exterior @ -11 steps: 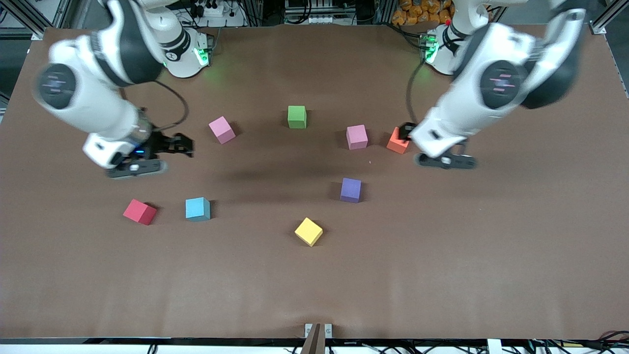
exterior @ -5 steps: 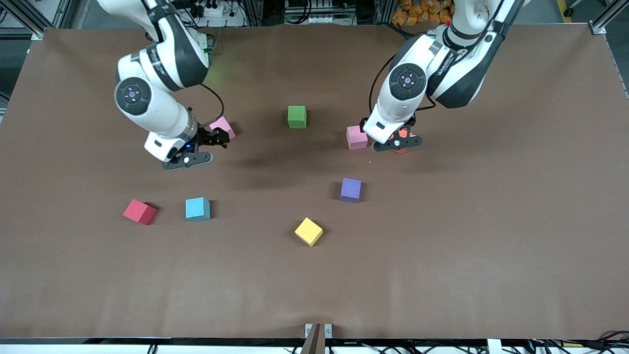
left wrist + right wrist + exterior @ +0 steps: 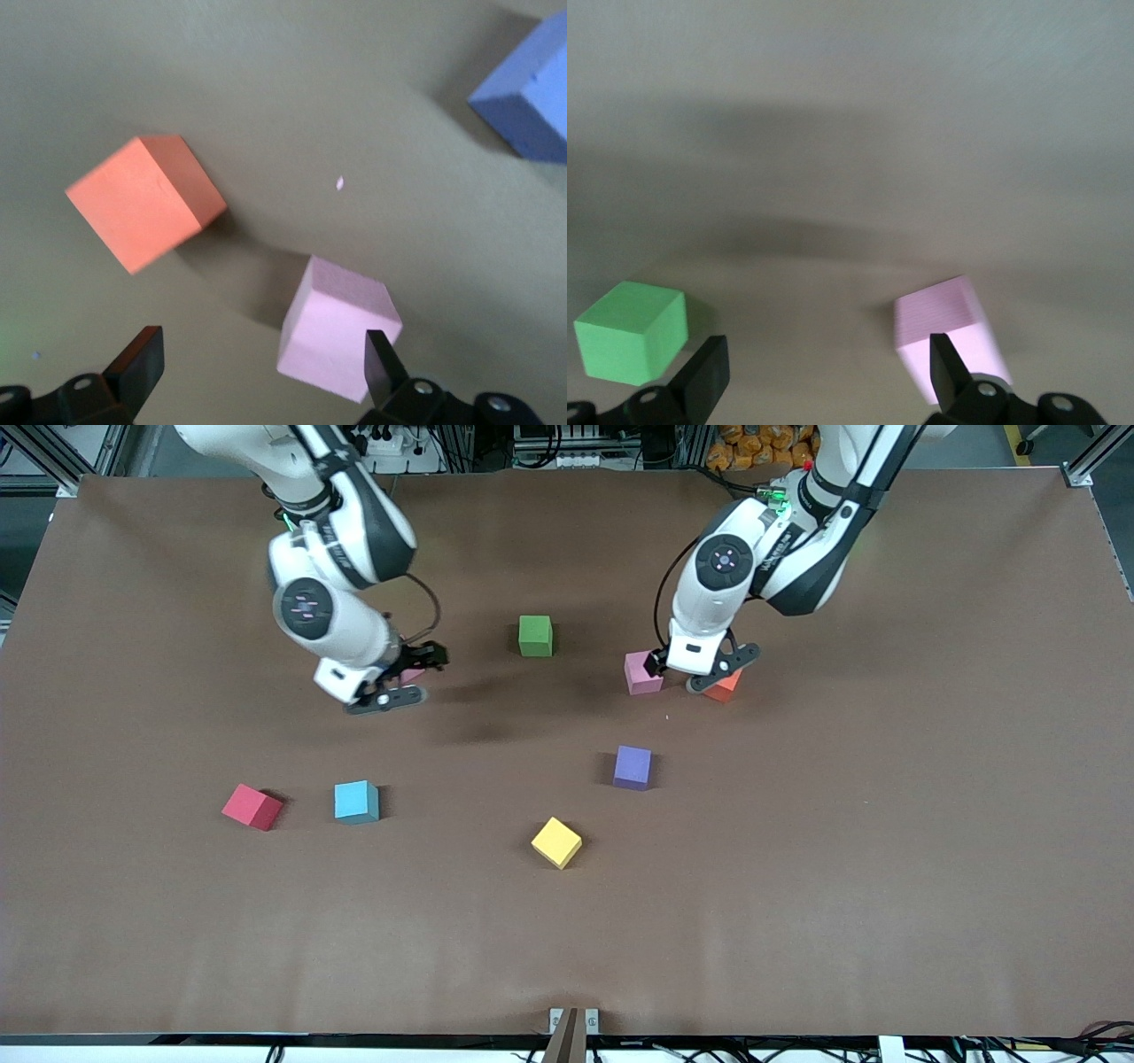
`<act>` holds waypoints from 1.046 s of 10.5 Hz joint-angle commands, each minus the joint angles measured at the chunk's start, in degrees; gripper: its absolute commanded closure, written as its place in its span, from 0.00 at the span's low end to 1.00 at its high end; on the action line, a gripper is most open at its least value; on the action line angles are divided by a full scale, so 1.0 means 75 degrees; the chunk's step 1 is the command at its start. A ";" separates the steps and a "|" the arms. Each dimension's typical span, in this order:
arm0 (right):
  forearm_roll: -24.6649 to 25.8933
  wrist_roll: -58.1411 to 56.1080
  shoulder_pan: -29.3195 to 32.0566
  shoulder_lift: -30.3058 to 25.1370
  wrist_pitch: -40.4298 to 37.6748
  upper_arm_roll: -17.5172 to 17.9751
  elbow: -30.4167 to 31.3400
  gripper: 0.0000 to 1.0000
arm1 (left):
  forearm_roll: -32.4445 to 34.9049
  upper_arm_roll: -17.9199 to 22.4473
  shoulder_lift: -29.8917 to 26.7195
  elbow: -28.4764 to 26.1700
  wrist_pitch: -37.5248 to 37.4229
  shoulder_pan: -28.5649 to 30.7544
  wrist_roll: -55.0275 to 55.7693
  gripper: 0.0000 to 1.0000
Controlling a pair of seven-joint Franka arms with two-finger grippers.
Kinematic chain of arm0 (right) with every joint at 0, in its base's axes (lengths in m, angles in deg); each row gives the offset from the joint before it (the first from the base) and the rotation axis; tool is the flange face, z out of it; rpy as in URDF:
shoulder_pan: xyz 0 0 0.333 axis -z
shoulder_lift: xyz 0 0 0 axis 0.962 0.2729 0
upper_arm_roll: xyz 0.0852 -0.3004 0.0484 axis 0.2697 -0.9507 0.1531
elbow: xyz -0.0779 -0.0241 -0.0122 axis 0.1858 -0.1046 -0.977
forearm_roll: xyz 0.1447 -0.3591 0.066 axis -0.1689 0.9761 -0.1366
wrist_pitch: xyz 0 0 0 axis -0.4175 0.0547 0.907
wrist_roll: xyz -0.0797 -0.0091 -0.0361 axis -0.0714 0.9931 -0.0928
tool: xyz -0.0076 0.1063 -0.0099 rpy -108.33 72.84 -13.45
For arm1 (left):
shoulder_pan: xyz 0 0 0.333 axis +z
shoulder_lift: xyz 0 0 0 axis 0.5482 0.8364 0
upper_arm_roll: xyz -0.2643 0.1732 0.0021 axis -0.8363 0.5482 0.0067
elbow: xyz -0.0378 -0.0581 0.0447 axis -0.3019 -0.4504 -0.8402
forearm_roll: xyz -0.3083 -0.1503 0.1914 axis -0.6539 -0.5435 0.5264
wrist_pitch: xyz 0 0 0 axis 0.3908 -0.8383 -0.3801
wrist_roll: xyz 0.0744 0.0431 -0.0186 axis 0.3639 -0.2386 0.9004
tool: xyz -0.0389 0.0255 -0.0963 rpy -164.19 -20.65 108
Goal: Arrange blocks into number 1
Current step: 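Grasp the green cube with the right gripper while the left gripper grasps pink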
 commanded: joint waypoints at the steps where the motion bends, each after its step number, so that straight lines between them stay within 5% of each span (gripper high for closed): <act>1: -0.0207 0.1005 -0.0808 0.0499 0.0713 0.0282 0.0009 0.00 | 0.0664 -0.0330 -0.0114 -0.0191 0.0531 -0.0066 0.0275 0.00; 7: -0.2021 0.1301 -0.1887 0.1169 0.1865 0.0763 0.0009 0.00 | 0.2178 -0.0449 0.1000 -0.0098 0.1740 -0.0324 0.0404 0.00; 11: -0.2094 0.1465 -0.2146 0.1696 0.2567 0.0916 -0.0014 0.00 | 0.2354 -0.0425 0.1492 0.0148 0.1729 -0.0324 0.0404 0.00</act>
